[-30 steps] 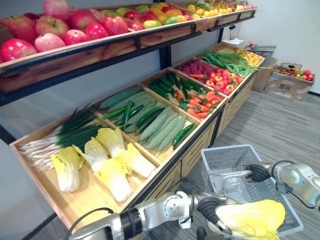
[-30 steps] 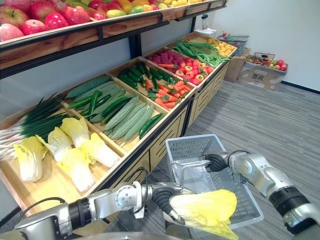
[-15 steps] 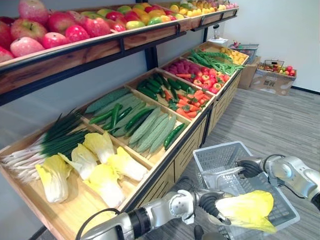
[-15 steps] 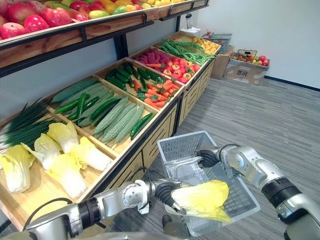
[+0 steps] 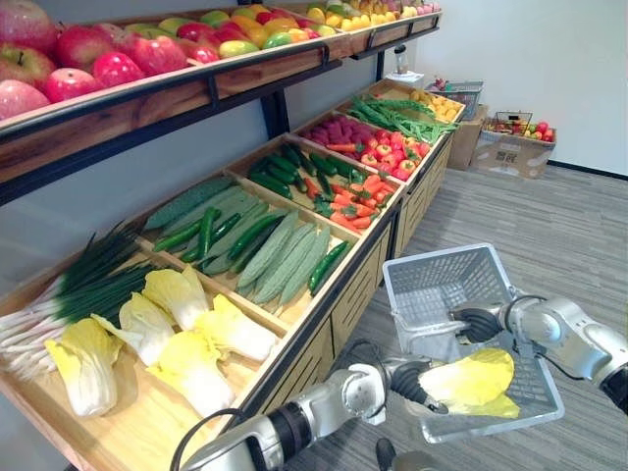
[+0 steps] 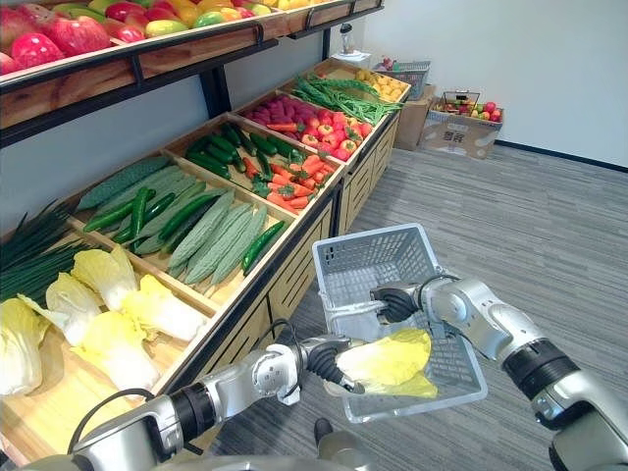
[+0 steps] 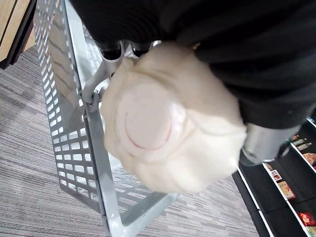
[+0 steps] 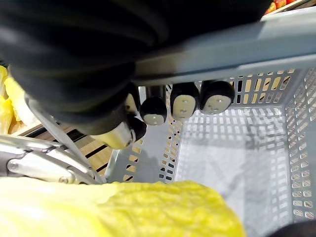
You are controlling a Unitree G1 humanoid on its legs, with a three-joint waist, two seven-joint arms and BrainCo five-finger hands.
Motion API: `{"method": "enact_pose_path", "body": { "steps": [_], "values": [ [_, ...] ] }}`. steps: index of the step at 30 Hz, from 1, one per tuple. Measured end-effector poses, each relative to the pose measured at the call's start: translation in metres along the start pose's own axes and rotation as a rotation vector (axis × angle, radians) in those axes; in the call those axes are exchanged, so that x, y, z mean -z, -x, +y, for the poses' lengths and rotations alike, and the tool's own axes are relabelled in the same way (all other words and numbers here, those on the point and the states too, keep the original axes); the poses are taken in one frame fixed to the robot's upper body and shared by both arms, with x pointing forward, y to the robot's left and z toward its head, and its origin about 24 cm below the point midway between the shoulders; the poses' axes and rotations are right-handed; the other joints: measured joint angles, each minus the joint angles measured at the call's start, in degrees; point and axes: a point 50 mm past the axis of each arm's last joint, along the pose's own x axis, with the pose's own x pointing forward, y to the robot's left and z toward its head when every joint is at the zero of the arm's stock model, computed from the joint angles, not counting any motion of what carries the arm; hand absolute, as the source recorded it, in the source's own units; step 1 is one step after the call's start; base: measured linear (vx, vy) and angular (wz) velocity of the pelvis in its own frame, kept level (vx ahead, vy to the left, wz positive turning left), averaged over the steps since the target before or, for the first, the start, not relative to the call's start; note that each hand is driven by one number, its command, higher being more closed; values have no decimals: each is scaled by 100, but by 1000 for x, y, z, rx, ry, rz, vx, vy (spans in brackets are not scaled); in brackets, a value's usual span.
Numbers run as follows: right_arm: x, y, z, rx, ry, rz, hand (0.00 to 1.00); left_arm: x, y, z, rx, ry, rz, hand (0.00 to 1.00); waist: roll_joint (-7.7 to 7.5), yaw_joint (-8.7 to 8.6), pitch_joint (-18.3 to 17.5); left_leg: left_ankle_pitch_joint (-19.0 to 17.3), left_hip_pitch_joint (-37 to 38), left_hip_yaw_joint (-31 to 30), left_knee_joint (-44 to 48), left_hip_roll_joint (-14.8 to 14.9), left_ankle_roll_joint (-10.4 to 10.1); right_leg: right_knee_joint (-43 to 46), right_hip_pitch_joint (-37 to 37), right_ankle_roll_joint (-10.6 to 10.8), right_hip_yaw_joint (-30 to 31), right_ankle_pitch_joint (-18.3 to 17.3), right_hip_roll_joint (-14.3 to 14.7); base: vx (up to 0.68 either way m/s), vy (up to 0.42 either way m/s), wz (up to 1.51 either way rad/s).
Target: Pick vegetable in the basket
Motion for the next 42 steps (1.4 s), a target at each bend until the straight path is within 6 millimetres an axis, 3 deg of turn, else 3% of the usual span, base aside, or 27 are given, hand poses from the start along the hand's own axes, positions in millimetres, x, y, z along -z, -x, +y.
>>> {"method": "enact_pose_path", "body": {
  "steps": [20, 29, 32, 37, 38, 42],
  "values": [
    [-1, -3, -1, -9, -15, 4, 100, 1, -5, 5, -3, -30, 33, 100, 6, -87, 210, 50, -98, -120, -87, -41, 8, -2, -77, 9, -56, 8, -35, 20, 21, 2],
    [1, -4, -3, 6, -48, 20, 100, -2, -9, 18, -18, -58, 39, 100, 3, -128, 213, 61, -106, -140, -92, -41, 20, -6, -72, 8, -73, 9, -46, 2, 2, 0],
    [2, -4, -3, 3, -57, 31, 100, -8, -10, 21, -15, -71, 37, 100, 0, -139, 215, 61, -99, -138, -92, -41, 20, -6, -65, 10, -73, 10, -49, 0, 0, 0],
    [-2, -10, 2, -38, -63, 19, 100, -35, -15, 25, 19, -91, -56, 100, -18, -143, 225, 60, -88, -143, -88, -29, 19, -7, -38, 9, -88, 10, -46, 0, 0, 0],
    [-3, -10, 3, -40, -63, 17, 100, -35, -15, 24, 22, -89, -53, 0, -23, -144, 228, 60, -88, -143, -87, -28, 19, -8, -37, 9, -88, 10, -45, 0, 0, 0],
    [-4, -12, 3, -32, -78, 9, 100, -35, -16, 23, 26, -89, -45, 0, -24, -142, 229, 60, -86, -142, -81, -24, 19, -14, -35, 9, -89, 10, -44, 0, 0, 0]
  ]
}}
